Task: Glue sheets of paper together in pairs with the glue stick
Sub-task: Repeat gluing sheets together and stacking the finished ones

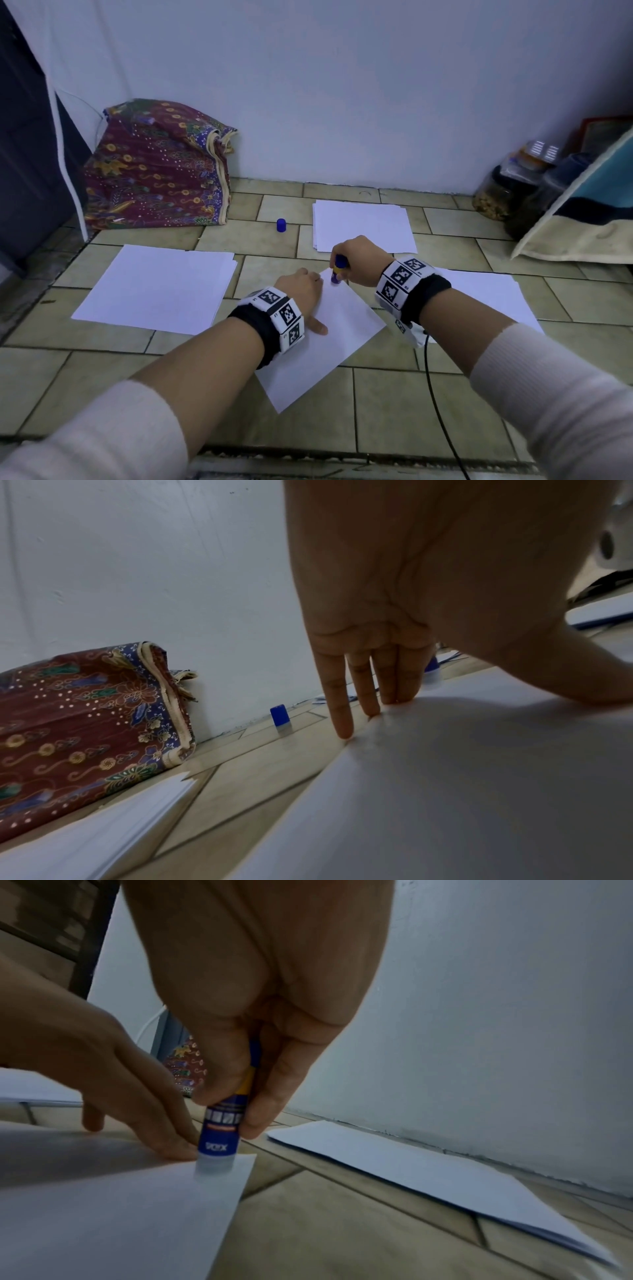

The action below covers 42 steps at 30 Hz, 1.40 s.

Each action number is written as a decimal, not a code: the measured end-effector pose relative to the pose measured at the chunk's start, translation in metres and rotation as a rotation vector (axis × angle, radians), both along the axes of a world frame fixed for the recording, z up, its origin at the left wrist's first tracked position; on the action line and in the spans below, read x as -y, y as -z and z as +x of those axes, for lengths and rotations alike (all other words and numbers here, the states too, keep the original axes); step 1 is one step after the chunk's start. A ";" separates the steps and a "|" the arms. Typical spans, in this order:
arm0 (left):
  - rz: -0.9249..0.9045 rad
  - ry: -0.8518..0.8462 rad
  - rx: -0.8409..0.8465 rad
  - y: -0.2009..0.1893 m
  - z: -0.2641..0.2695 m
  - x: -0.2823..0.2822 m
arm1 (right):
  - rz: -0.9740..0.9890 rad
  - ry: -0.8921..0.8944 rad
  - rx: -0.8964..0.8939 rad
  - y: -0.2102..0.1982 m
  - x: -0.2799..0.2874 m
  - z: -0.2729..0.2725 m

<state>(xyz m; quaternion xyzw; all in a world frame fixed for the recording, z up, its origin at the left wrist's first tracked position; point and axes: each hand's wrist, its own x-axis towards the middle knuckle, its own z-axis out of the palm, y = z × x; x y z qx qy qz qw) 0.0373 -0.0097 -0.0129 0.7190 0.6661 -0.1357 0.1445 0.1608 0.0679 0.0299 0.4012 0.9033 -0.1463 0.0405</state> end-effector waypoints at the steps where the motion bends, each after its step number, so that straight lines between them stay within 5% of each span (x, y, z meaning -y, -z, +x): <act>1: 0.007 0.008 -0.001 0.000 0.000 0.001 | -0.004 -0.008 0.003 -0.001 0.002 0.004; 22: 0.078 -0.022 -0.008 0.005 0.003 0.009 | -0.146 -0.089 0.087 -0.005 0.032 0.081; 25: 0.125 0.182 0.085 0.000 0.009 0.011 | -0.149 -0.098 0.106 -0.010 0.031 0.087; 29: -0.030 0.457 -0.004 0.000 0.018 0.013 | -0.083 0.003 -0.027 -0.019 0.019 0.095; 36: 0.070 0.234 -0.066 -0.012 0.010 0.008 | -0.038 0.194 -0.242 -0.009 0.008 0.080; 42: 0.071 -0.059 0.078 0.002 -0.002 0.006 | -0.072 0.252 -0.279 0.005 0.002 0.041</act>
